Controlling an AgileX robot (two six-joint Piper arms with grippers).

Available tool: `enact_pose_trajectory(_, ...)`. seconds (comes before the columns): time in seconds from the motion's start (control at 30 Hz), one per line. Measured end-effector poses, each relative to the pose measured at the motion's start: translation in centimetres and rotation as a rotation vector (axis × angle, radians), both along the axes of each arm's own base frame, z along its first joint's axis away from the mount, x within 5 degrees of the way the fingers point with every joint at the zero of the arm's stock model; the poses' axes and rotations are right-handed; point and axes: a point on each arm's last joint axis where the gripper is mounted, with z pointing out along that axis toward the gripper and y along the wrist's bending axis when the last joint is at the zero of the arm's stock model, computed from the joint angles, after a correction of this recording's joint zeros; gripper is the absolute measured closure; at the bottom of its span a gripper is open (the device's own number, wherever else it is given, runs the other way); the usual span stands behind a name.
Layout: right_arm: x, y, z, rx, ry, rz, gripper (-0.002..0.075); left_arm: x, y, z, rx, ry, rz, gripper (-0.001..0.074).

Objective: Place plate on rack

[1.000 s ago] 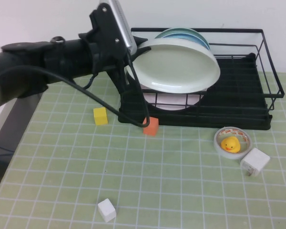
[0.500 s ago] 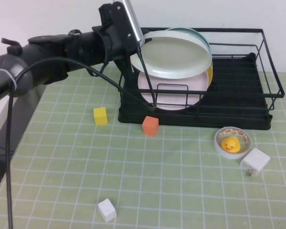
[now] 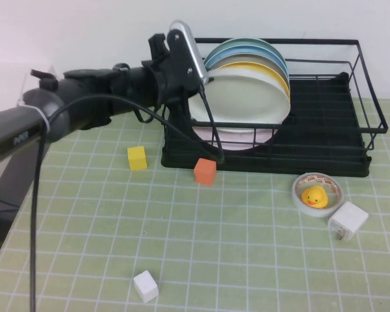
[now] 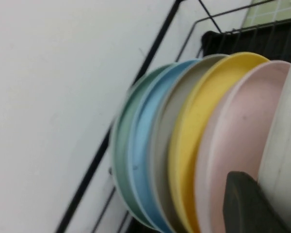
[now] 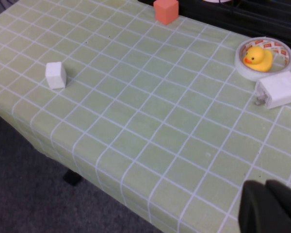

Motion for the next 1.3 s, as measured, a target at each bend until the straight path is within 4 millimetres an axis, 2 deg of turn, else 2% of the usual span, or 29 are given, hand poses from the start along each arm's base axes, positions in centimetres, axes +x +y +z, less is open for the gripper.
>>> enact_pose_trajectory(0.13,0.0,0.0,0.0,0.0,0.001,-0.002,0.0721,0.2,-0.6,-1.7,0.01,0.039,0.002,0.0674)
enact_pose_trajectory(0.23,0.0,0.0,0.0,0.0,0.001,-0.002,0.0721,0.2,-1.1,-2.4,0.015,0.052,-0.004,0.0626)
enact_pose_trajectory(0.3,0.0,0.0,0.0,0.0,0.001,-0.002,0.0721,0.1,-1.3,-2.4,0.005,0.063,-0.004,0.0528)
enact_pose_trajectory(0.4,0.0,0.0,0.0,0.0,0.001,-0.002,0.0721,0.0,-1.5,-2.4,-0.02,0.09,0.0,0.0339)
enact_pose_trajectory(0.47,0.0,0.0,0.0,0.0,0.001,-0.002,0.0721,0.0,-1.5,-2.4,-0.026,0.097,0.003,0.0267)
enact_pose_trajectory(0.53,0.0,0.0,0.0,0.0,0.001,-0.002,0.0721,0.0,-1.4,-2.4,-0.041,0.115,0.015,0.0248)
enact_pose_trajectory(0.6,0.0,0.0,0.0,0.0,0.001,-0.002,0.0721,0.0,-1.2,-1.6,-0.076,0.139,0.049,0.0272)
enact_pose_trajectory(0.7,0.0,0.0,0.0,0.002,0.002,-0.003,0.0721,-0.3,-0.7,0.6,-0.198,0.214,0.14,0.0387)
enact_pose_trajectory(0.83,0.1,-0.3,0.0,-0.014,-0.001,-0.032,0.0721,-1.4,0.7,5.7,-0.486,0.349,0.31,0.0596)
enact_pose_trajectory(0.9,0.3,-0.6,0.0,-0.048,-0.024,-0.058,0.0721,-2.5,1.6,8.7,-0.577,0.352,0.362,0.0676)
enact_pose_trajectory(1.0,0.8,-1.3,0.3,-0.111,-0.091,-0.115,0.0721,-4.7,2.7,12.6,-0.637,0.322,0.372,0.0719)
enact_pose_trajectory(1.1,1.4,-2.0,0.8,-0.173,-0.177,-0.163,0.0723,-7.8,3.8,15.9,-0.672,0.316,0.353,0.073)
enact_pose_trajectory(1.2,2.2,-2.1,1.4,-0.201,-0.245,-0.184,0.0725,-11.2,4.9,17.6,-0.663,0.381,0.32,0.0732)
enact_pose_trajectory(1.3,3.1,-1.8,1.8,-0.164,-0.261,-0.203,0.0726,-14.3,6.2,18.0,-0.564,0.507,0.32,0.0735)
